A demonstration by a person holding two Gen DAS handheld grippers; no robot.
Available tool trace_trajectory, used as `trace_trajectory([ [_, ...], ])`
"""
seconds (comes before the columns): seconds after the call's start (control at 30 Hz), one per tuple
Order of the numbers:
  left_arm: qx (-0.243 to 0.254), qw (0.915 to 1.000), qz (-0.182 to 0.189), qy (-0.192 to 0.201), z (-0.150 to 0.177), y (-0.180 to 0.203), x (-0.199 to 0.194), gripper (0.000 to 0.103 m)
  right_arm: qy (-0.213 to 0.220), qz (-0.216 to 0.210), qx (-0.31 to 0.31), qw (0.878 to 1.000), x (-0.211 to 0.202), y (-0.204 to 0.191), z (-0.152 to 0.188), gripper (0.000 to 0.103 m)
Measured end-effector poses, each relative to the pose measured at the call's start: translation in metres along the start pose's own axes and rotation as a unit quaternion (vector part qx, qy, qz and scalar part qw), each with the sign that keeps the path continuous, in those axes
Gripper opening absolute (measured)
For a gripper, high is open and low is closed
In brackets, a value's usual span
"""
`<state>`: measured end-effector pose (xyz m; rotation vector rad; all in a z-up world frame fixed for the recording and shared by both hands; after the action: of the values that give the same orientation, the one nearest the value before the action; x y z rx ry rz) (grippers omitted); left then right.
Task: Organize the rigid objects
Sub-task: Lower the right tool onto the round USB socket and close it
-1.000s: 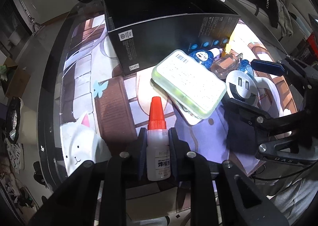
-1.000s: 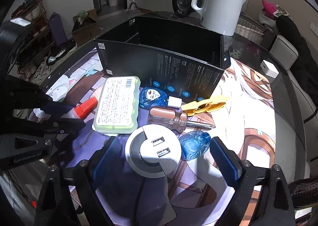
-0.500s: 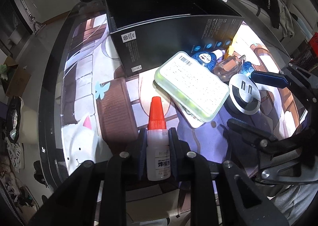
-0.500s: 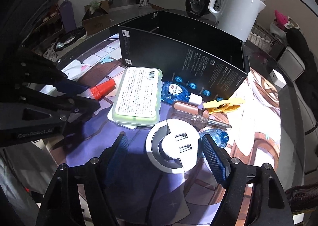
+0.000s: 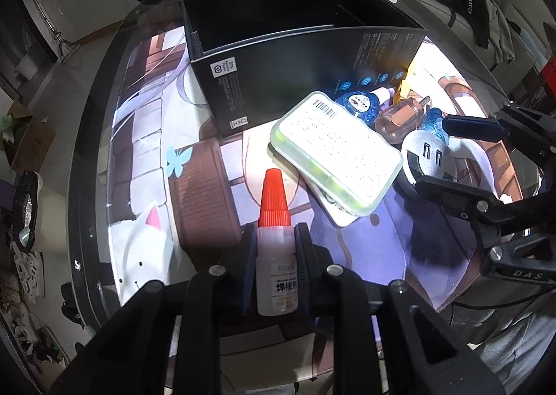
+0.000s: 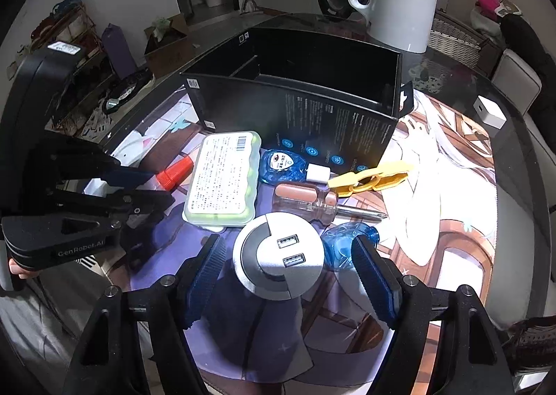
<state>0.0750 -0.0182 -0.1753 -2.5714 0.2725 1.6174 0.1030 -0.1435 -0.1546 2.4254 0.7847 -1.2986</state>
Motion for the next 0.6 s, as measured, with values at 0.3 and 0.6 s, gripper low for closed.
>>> trace_trajectory([
  [0.3,0.000,1.0000,-0.001,0.000,0.000,0.001,0.000,0.020,0.004,0.011,-0.019,1.000,0.001,-0.005,0.000,0.062],
  [0.6,0.001,1.0000,-0.006,0.001,-0.001,0.002,-0.001,0.020,-0.016,-0.002,-0.040,0.999,0.014,-0.025,0.012,0.059],
])
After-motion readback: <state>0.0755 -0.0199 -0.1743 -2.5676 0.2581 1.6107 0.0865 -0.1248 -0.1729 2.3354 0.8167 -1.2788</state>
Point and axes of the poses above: each gripper's, at about its wrist camera, not at the fingertips, and x roughly the way its jaws point, y to its right, z to its underside, the point moved 7 cm from there along x, roughly the way its jaws point, and after that the axes turned 5 degrees about y, right-handed, at the moved point
